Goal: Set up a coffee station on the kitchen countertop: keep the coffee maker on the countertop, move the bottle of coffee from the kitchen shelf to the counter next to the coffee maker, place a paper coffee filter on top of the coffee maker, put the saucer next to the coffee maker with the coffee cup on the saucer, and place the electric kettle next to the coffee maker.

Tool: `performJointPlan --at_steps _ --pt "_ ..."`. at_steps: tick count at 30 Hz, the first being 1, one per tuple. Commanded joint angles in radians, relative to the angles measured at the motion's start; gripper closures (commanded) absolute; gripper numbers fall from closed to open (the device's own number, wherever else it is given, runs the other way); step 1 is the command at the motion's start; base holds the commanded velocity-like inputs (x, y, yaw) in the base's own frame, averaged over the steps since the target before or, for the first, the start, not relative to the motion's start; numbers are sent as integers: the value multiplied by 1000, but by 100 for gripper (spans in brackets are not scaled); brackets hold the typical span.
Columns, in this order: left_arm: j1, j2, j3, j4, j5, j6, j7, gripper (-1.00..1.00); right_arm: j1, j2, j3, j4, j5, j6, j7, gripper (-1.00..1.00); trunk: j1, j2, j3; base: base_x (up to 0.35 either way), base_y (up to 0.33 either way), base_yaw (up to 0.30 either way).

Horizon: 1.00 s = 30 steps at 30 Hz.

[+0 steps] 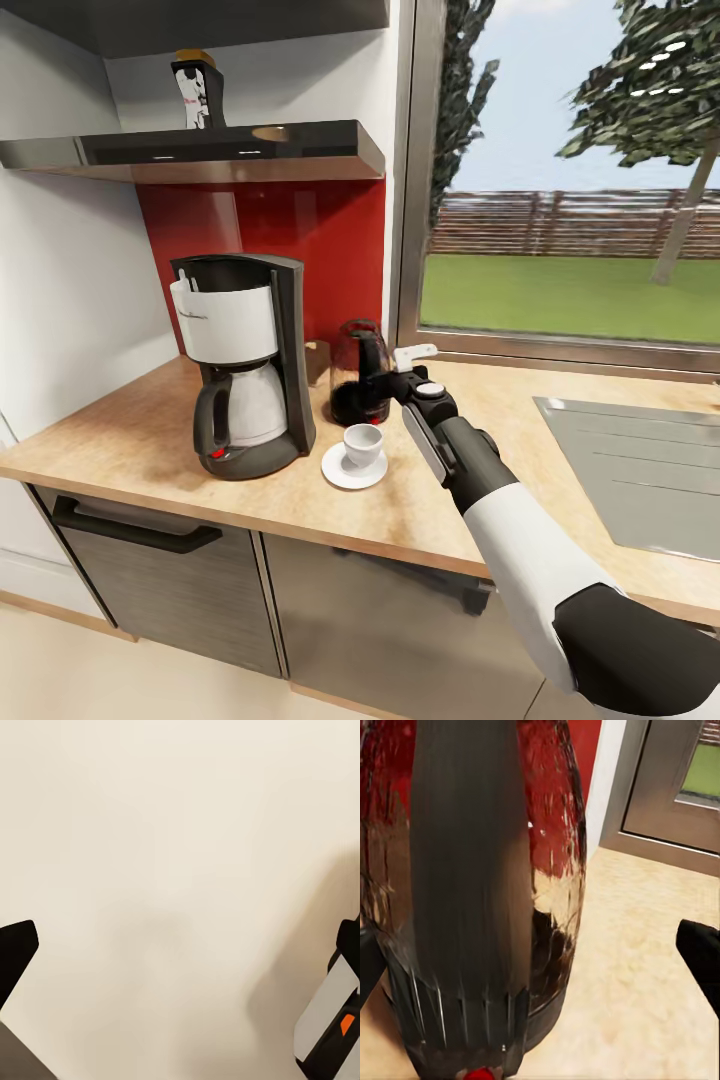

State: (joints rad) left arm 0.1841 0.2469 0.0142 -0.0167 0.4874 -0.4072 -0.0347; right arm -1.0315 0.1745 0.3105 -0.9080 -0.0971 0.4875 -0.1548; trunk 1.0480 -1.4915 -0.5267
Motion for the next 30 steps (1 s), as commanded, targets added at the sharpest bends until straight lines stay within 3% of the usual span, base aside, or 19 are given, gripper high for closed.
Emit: performJointPlan --at_steps 1,24,30 --pt "1 0 1 -2 5 -1 -4 -100 -1 0 2 0 -10 3 -8 -100 0 -1 -1 0 0 0" --pt "0 0 1 -2 5 0 -4 -100 -1 0 5 7 -10 6 -6 -100 0 -1 -1 0 0 0" --pt "0 0 1 -2 5 1 -4 -100 -1 0 5 14 -10 7 -6 -100 0 -1 -1 -177 0 0"
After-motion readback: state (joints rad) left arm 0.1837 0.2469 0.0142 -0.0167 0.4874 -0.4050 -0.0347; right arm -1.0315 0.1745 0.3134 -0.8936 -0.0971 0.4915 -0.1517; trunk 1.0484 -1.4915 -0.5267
